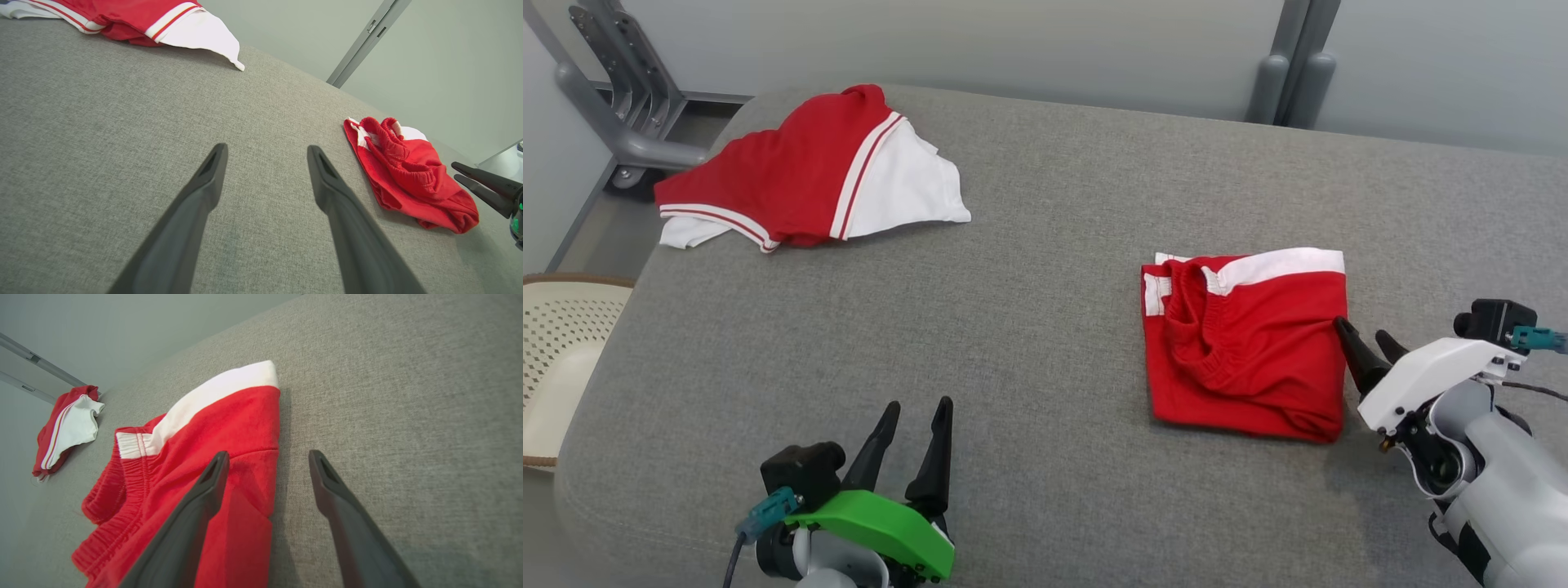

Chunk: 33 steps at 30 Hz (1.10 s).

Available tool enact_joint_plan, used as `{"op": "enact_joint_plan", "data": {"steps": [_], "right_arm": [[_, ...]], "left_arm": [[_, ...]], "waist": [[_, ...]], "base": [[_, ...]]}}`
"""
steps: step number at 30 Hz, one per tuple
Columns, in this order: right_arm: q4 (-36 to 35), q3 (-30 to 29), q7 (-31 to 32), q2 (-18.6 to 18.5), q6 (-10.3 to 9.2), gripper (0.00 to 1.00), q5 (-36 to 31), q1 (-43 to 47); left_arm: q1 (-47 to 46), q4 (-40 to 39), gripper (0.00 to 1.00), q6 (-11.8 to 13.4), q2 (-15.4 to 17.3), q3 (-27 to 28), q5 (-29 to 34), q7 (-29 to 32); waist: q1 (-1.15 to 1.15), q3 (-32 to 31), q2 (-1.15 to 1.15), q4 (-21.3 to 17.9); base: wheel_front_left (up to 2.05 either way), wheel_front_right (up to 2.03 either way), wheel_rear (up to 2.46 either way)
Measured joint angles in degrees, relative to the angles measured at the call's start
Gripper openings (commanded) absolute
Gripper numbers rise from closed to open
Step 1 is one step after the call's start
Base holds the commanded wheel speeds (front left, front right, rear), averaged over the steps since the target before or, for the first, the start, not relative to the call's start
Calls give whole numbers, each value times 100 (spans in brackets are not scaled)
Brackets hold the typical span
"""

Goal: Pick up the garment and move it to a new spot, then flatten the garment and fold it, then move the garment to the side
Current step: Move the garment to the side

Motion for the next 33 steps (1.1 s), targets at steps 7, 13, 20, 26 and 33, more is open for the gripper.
{"op": "enact_joint_plan", "data": {"steps": [7, 13, 20, 26, 33], "right_arm": [[93, -170, 11, 130, 122, 100, 370, 152], [211, -358, 143, 219, 168, 100, 651, 184], [249, -272, 159, 210, 233, 33, 597, 81], [314, -44, 148, 130, 243, 0, 305, -15], [348, 30, 144, -24, 252, 0, 140, -154]], "left_arm": [[0, -15, 100, 26, 11, -33, 53, 2], [-1, -153, 100, 56, 71, -49, 130, 8], [-1, -191, 100, 107, 154, -23, 164, 8], [0, -209, 100, 140, 197, 88, 164, 8], [4, -355, 100, 175, 220, 183, 163, 8]], "waist": [[0, 38, 0, 119], [0, 132, 0, 246], [0, 271, 0, 363], [0, 269, 0, 319], [0, 265, 0, 104]], "base": [[0, 0, 0], [0, 0, 0], [0, 0, 0], [0, 0, 0], [0, 0, 0]]}}
